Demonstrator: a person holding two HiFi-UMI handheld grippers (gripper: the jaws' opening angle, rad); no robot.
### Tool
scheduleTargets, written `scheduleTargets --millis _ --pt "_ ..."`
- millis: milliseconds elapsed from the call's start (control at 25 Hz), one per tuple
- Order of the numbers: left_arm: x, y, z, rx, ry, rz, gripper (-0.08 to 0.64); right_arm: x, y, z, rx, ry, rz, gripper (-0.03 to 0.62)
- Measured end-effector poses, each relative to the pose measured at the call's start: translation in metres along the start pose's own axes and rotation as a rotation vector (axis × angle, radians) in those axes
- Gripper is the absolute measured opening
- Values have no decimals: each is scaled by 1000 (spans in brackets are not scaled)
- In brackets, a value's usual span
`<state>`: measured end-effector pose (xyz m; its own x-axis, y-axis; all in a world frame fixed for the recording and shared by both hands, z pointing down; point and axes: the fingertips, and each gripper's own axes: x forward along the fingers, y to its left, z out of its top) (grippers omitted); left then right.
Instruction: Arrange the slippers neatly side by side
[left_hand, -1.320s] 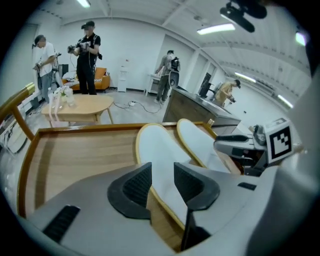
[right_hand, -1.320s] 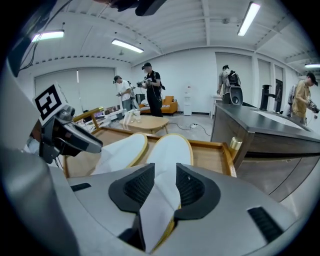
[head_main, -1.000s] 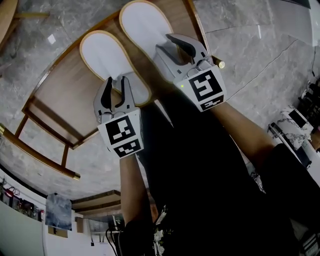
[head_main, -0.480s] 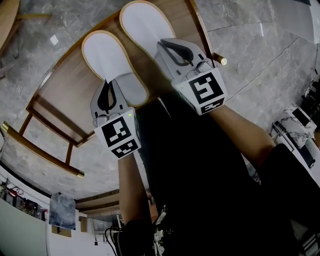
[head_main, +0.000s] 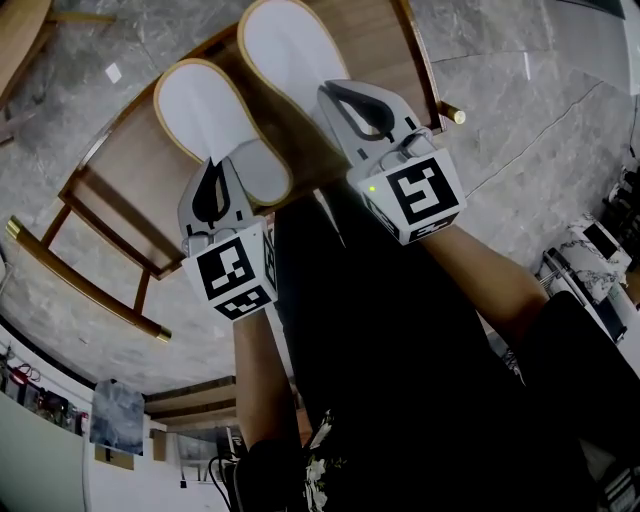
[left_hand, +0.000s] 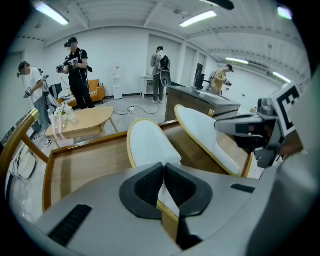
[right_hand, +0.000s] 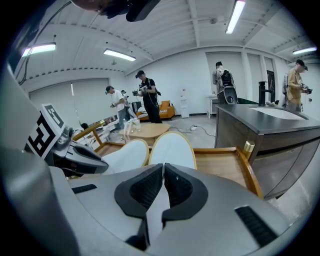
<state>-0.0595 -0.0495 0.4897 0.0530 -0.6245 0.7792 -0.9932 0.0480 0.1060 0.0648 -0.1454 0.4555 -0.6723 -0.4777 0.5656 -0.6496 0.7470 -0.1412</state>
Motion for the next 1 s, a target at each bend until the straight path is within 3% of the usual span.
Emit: scheduleTargets --millis 240,680,920,1000 --pt "-13 13 -6 2 -10 -19 12 4 18 14 57 -22 -55 9" --pt "-15 21 -7 119 -5 -147 12 5 46 11 146 2 -105 9" --pt "-10 45 -18 34 23 -141 12 20 52 -6 181 29 -134 9" --pt "-10 51 -23 -30 24 -132 12 26 54 -11 170 46 -136 9"
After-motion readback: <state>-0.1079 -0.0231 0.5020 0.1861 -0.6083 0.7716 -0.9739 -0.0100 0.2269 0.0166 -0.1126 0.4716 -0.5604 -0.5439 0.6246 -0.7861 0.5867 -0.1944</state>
